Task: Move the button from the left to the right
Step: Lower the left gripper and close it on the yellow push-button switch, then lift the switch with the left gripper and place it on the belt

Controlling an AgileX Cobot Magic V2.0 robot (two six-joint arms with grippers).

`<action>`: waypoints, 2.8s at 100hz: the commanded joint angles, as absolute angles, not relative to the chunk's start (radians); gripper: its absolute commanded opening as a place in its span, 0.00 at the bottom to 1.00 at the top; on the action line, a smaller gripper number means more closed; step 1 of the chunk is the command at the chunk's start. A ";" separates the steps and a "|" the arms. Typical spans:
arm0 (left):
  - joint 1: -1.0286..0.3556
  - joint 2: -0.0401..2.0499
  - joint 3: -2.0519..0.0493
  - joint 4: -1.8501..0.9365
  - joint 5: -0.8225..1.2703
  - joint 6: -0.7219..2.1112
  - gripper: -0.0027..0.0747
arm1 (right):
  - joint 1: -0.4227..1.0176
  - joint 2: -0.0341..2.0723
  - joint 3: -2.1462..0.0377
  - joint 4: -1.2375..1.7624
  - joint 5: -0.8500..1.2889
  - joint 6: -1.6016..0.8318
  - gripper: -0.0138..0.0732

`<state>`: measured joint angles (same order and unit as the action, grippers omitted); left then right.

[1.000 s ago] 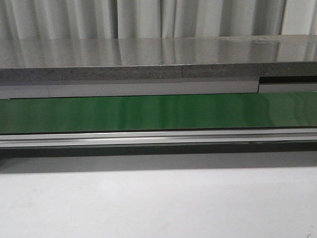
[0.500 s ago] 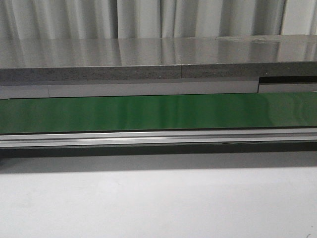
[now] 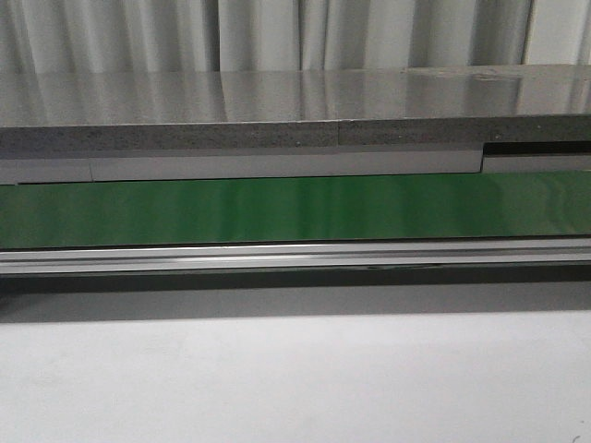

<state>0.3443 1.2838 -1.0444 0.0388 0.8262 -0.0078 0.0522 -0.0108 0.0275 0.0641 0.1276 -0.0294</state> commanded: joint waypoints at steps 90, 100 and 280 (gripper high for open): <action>0.386 1.814 -1.258 -0.019 0.816 0.048 0.83 | 0.053 -0.025 0.010 0.057 0.042 -0.031 0.08; 0.386 1.836 -1.258 -0.019 0.803 0.048 0.83 | 0.053 -0.025 0.010 0.057 0.042 -0.031 0.08; 0.200 1.810 -1.490 -0.115 0.997 0.147 0.07 | 0.053 -0.025 0.010 0.057 0.042 -0.031 0.08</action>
